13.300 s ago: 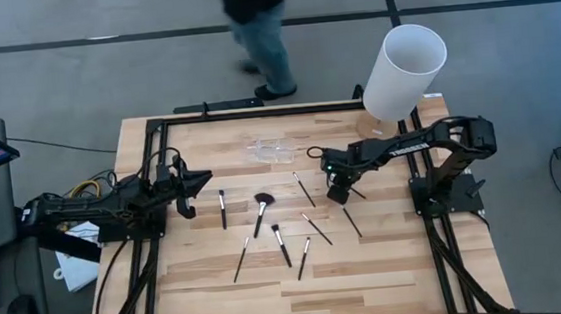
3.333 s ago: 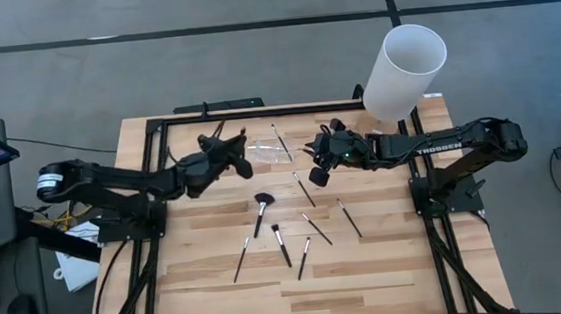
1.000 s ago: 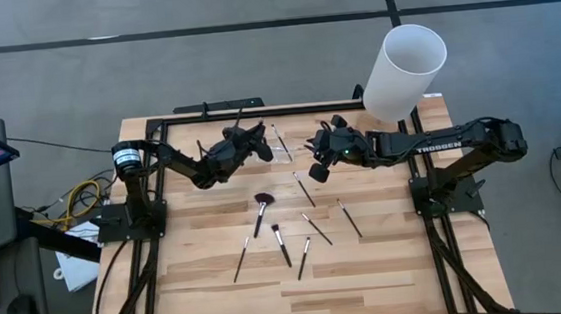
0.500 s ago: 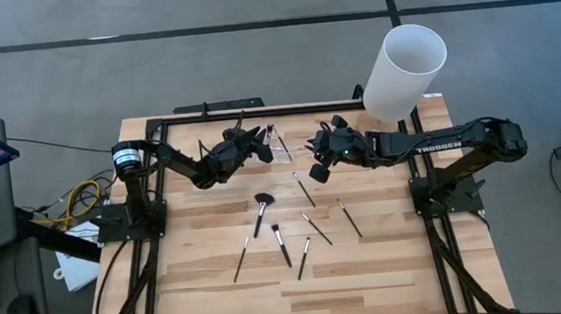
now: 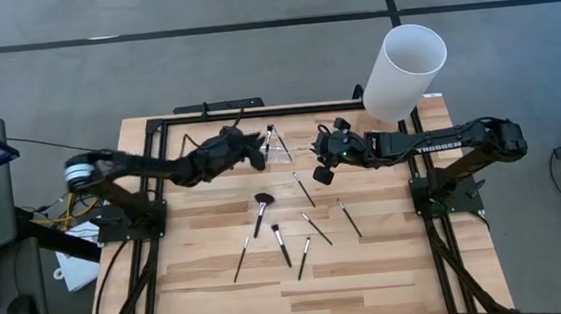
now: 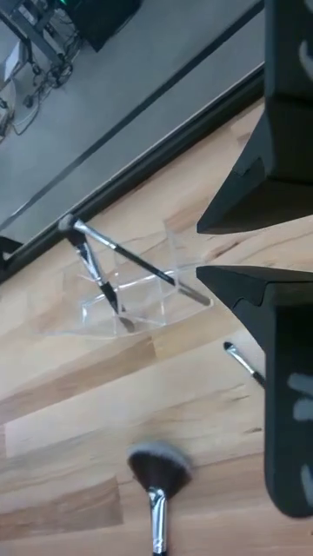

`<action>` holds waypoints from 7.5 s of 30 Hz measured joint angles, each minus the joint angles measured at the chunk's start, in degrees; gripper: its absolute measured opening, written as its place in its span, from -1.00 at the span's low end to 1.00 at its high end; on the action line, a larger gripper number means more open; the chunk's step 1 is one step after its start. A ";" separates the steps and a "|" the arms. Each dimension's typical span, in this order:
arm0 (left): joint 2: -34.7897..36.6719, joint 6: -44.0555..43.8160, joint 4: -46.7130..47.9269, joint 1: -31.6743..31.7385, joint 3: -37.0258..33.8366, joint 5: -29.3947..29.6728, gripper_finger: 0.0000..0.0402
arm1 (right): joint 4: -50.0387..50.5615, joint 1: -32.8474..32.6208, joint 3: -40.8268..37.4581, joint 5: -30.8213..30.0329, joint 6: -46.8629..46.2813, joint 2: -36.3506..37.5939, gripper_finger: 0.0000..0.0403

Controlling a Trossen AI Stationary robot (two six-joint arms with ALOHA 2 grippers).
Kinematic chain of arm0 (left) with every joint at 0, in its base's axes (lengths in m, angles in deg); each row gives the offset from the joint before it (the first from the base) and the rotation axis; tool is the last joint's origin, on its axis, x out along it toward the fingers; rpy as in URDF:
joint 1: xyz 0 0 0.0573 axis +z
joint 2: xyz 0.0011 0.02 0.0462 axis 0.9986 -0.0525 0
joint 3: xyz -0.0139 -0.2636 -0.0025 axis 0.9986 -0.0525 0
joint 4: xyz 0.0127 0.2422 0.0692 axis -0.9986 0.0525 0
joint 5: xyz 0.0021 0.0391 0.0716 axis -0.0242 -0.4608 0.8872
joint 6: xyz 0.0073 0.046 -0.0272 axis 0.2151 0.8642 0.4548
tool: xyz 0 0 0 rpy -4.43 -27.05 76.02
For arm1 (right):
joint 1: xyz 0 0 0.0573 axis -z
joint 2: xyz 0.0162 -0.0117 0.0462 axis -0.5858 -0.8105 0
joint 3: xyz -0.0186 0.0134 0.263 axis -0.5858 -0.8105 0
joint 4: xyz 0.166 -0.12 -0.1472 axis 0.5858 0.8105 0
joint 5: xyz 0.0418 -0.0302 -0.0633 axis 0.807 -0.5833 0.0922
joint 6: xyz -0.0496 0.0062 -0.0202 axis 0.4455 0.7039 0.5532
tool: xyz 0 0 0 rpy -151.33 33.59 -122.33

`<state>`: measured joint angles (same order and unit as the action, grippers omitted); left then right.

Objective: Pick & Place Makeup Supplies
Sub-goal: Put the makeup brush into the transparent organizer

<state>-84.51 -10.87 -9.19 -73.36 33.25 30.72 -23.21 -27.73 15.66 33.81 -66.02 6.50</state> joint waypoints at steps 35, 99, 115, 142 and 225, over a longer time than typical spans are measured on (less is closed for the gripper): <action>-6.82 -28.06 52.63 -19.77 15.55 -14.89 -0.45 | -0.06 4.04 0.00 1.61 -3.20 0.00 -0.70; -19.70 -25.32 61.65 -15.15 23.65 -19.51 -0.21 | -0.35 3.51 0.00 3.01 -3.20 0.00 -0.70; -18.54 -21.89 64.07 -12.33 23.52 -16.50 -0.32 | -0.04 3.51 0.00 3.04 -3.20 0.00 -0.70; -14.13 -15.30 69.59 -12.11 23.45 -13.40 -0.72 | 1.00 3.52 0.00 2.98 -2.68 0.01 -0.70; -20.07 5.92 -39.74 7.54 -9.64 4.94 -0.71 | -7.79 4.40 0.02 2.99 1.89 -4.22 -0.70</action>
<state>-104.58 -4.95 -48.93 -65.82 23.62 35.67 -31.00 -23.32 15.68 36.80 -64.13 2.28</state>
